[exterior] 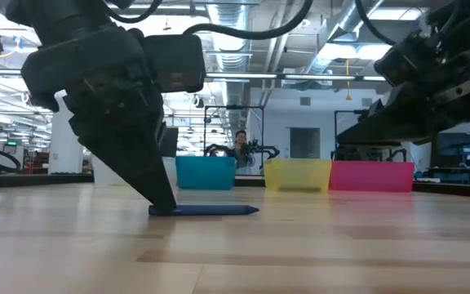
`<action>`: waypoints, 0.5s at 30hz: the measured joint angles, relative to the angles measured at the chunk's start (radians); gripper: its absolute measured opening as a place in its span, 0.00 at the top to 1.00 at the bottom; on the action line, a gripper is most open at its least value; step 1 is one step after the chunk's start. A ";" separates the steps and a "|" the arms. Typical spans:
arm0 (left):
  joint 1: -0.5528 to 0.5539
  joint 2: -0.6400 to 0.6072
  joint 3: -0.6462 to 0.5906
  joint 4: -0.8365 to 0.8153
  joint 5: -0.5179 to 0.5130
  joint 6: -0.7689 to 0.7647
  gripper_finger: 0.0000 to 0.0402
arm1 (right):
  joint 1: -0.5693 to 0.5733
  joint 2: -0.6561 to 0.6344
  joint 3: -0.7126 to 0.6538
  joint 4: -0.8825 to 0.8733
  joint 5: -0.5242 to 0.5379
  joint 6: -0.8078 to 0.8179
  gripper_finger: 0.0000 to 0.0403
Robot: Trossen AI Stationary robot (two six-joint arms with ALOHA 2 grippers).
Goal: Sort crayons/erasers/pens/pencils in bins
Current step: Put the blue crayon into the yellow bin
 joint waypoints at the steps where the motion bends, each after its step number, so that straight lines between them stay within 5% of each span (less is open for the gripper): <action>1: -0.001 0.002 0.000 0.000 -0.005 -0.001 0.94 | 0.000 0.013 0.009 0.003 -0.001 0.000 0.83; 15: -0.001 0.006 0.003 -0.053 -0.010 0.022 0.81 | 0.000 0.084 0.066 -0.001 -0.012 -0.022 0.83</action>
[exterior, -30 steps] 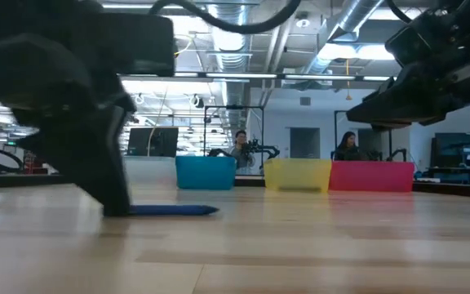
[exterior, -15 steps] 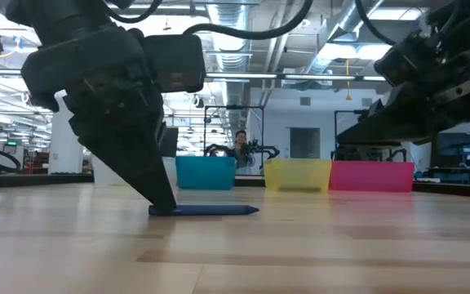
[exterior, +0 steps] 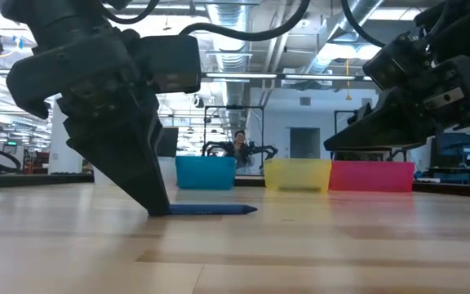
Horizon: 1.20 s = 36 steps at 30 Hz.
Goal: Sort crayons/erasers/pens/pencils in bins
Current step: Put the blue crayon into the yellow bin
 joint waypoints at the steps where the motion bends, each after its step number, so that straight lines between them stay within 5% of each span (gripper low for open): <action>1: 0.000 0.000 0.001 -0.012 0.000 0.000 0.82 | 0.000 0.000 0.000 0.001 0.000 0.000 0.83; 9: 0.005 -0.002 0.001 -0.047 0.017 0.007 0.98 | 0.000 0.000 0.000 -0.002 -0.001 0.000 0.83; 22: 0.005 -0.029 -0.005 -0.056 0.025 0.038 0.99 | 0.000 0.000 0.000 -0.003 -0.002 0.003 0.83; 36: -0.025 -0.055 -0.045 -0.006 -0.083 -0.061 1.00 | 0.003 0.002 -0.034 0.092 -0.054 0.048 0.83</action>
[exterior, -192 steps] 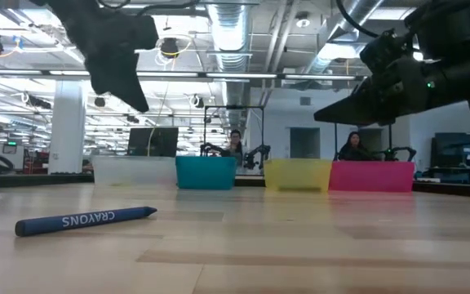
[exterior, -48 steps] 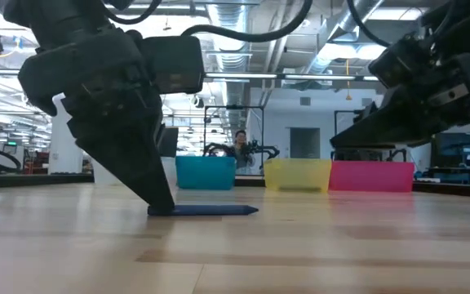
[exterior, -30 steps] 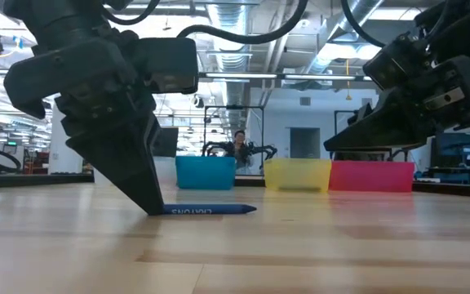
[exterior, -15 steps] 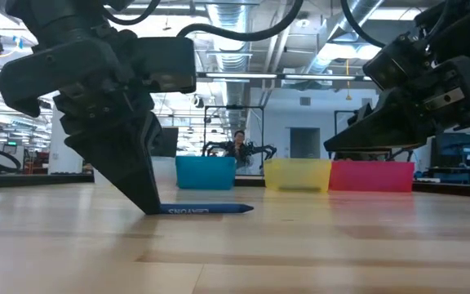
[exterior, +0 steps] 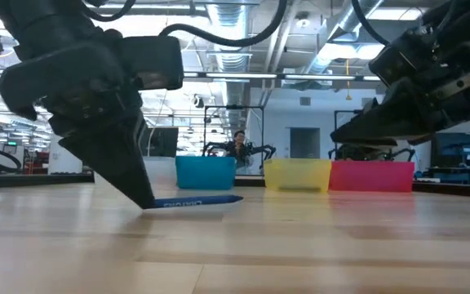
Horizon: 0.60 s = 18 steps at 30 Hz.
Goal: Sort crayons/erasers/pens/pencils in bins
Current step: Put the blue crayon into the yellow bin
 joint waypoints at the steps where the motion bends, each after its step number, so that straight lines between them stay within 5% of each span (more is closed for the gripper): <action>1: 0.000 0.000 -0.002 0.013 -0.005 0.000 1.00 | 0.000 0.000 0.000 0.007 0.000 0.013 0.83; 6: 0.000 -0.026 -0.006 0.053 -0.038 0.016 1.00 | 0.000 0.000 0.004 0.042 0.000 0.079 0.79; 18: 0.011 -0.232 -0.026 0.127 -0.184 0.106 0.99 | -0.001 0.000 0.092 0.031 0.000 0.115 0.46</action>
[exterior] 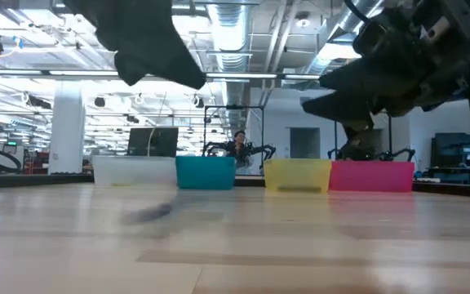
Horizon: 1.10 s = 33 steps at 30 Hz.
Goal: Sort crayons/erasers/pens/pencils in bins
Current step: Put the blue crayon into the yellow bin
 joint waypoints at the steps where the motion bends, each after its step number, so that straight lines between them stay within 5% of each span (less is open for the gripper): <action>1: 0.000 0.000 0.000 -0.009 0.004 -0.001 0.99 | 0.000 0.000 0.003 -0.021 0.000 0.000 0.45; 11: -0.027 0.139 -0.001 -0.002 0.199 -0.001 1.00 | 0.008 0.001 0.125 -0.379 0.002 -0.088 0.49; 18: -0.064 0.224 0.045 0.008 0.229 -0.009 1.00 | 0.013 0.001 0.149 -0.408 0.002 -0.125 0.60; 27: -0.117 0.222 0.108 -0.043 0.411 -0.048 0.91 | 0.014 0.001 0.149 -0.420 0.003 -0.127 0.66; 33: -0.184 0.311 0.212 -0.180 0.379 -0.064 0.81 | 0.014 0.001 0.149 -0.425 0.003 -0.135 0.65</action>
